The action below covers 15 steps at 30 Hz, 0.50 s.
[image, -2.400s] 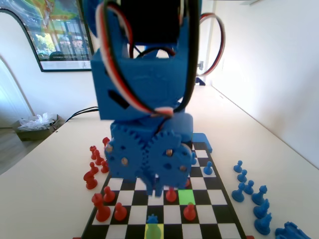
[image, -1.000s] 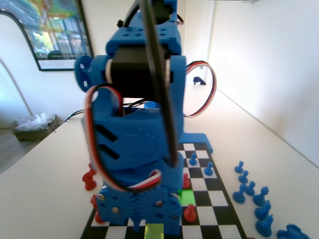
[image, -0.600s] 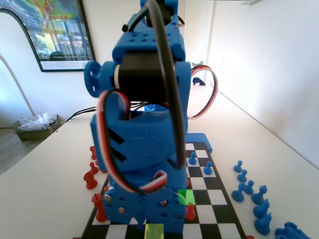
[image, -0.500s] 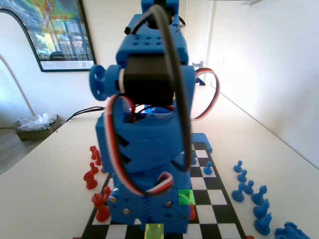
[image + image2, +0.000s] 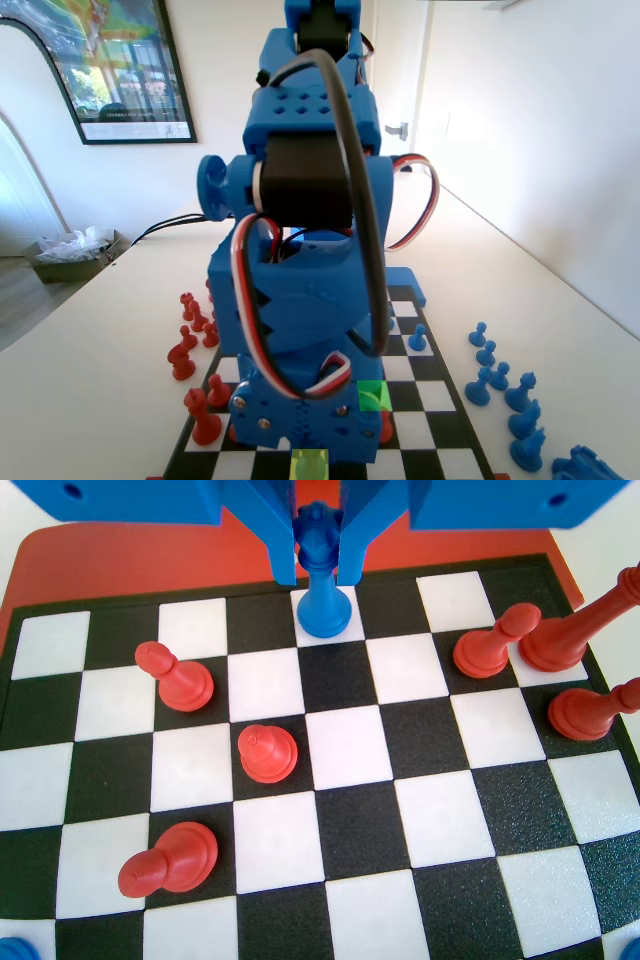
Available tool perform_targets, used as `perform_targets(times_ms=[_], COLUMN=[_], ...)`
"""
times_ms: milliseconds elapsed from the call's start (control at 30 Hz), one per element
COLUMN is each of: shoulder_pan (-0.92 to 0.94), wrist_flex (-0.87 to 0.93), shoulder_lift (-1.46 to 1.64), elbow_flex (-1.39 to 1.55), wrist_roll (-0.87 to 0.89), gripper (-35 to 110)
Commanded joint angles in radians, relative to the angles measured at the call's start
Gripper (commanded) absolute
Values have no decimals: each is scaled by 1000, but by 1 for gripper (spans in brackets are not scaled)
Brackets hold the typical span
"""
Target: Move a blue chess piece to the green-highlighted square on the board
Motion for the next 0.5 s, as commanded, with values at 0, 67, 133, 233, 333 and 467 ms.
perform_targets(times_ms=[0,67,133,233,333,467], shoulder_pan=[9,11,8,-6,-26,-54], wrist_flex=[15,38,66,97,118,143], shoulder_lift=[57,86,127,215,307,413], elbow_flex=[-11,-12,-6,32,87,144], wrist_roll=[-12,-8,2,12,26,57], gripper=[1,1,1,1,1,1])
